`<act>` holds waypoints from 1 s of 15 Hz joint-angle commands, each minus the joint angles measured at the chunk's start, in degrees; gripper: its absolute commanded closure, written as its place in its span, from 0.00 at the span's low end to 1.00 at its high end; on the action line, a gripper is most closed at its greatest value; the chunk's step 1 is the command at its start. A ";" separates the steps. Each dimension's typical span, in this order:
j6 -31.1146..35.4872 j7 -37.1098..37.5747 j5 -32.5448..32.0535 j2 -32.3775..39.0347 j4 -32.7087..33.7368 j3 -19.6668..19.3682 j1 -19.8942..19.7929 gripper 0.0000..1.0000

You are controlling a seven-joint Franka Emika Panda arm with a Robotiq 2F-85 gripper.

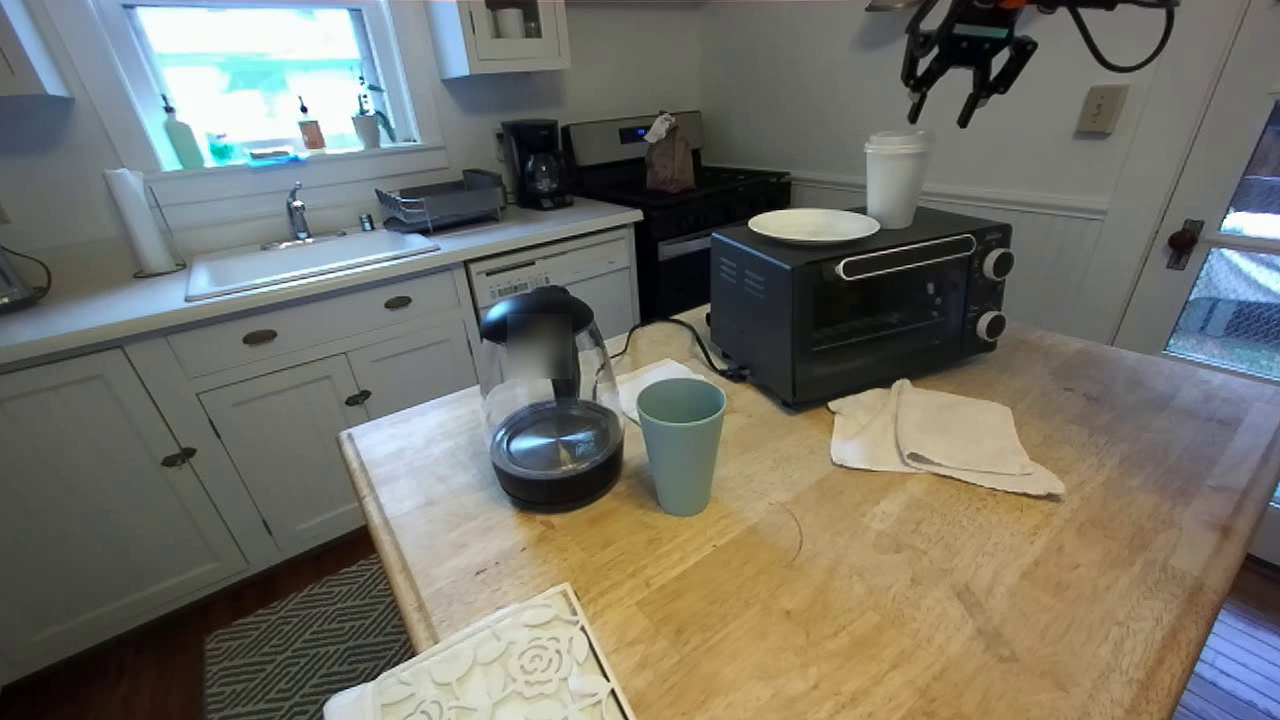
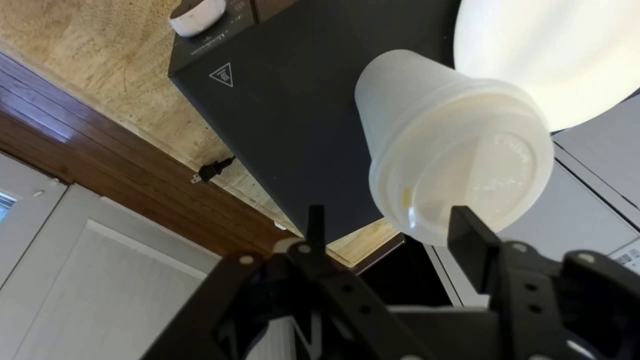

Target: Put the white coffee cup on the white plate

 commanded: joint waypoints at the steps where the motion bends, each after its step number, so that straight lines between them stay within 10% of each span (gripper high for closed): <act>1: -0.75 -2.49 2.97 1.87 2.13 0.15 -0.37 0.36; 15: -1.67 -3.79 2.46 1.70 1.50 -0.18 -0.60 0.40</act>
